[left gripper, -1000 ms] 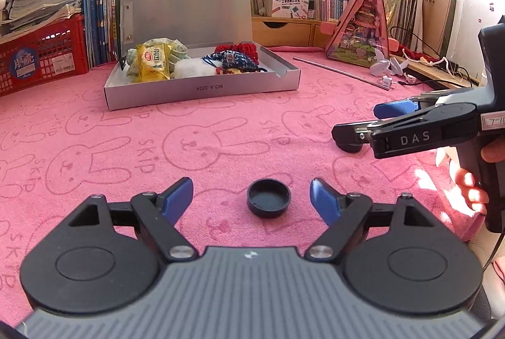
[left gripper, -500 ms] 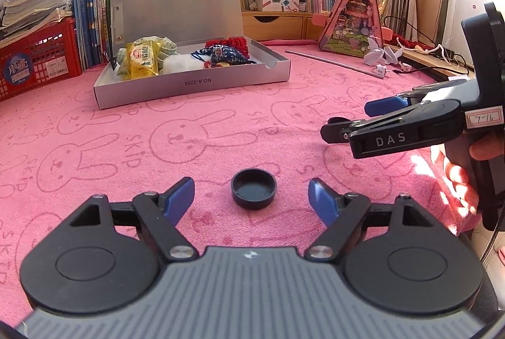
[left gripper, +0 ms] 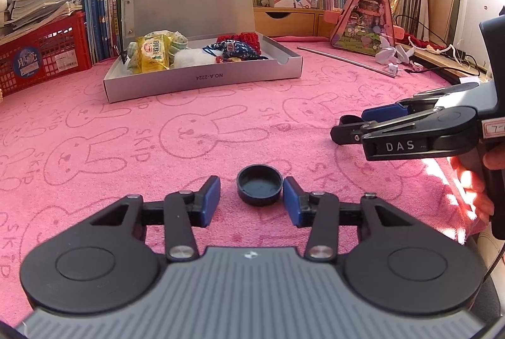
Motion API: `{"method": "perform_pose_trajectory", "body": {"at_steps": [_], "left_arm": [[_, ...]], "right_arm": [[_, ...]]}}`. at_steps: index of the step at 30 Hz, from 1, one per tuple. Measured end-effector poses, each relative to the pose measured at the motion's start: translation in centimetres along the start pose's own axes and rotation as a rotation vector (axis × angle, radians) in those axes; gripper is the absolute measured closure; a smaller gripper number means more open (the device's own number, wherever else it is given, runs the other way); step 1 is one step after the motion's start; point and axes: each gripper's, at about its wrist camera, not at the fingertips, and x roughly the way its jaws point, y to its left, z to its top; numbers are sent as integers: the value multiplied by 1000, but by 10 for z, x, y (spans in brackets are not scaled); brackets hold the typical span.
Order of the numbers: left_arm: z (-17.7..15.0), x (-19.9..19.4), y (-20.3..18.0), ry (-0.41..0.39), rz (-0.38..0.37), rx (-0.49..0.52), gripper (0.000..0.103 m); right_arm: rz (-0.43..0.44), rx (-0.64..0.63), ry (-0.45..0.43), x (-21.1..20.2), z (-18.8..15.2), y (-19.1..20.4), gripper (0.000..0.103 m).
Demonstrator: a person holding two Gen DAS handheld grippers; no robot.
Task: Organize objects
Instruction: 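Close the left gripper on a black round lid while the right grasps another lid, then carry both black lids over the white box with both grippers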
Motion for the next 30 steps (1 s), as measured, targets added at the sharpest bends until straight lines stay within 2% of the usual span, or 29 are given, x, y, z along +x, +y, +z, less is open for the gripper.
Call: {"method": "perform_pose_trajectory", "body": {"at_steps": [6,20,30], "left_arm": [[1,0,5,-5,26,-57,65],[8,0,10,-9,49,-89,65],[29,6,17,-12,71,-89,65]], "right_arm": [[18,11,-1,0,0,1,66],[16,6,0,-1,2,3,66],[-36,17,19,2,18,6,67]]}}
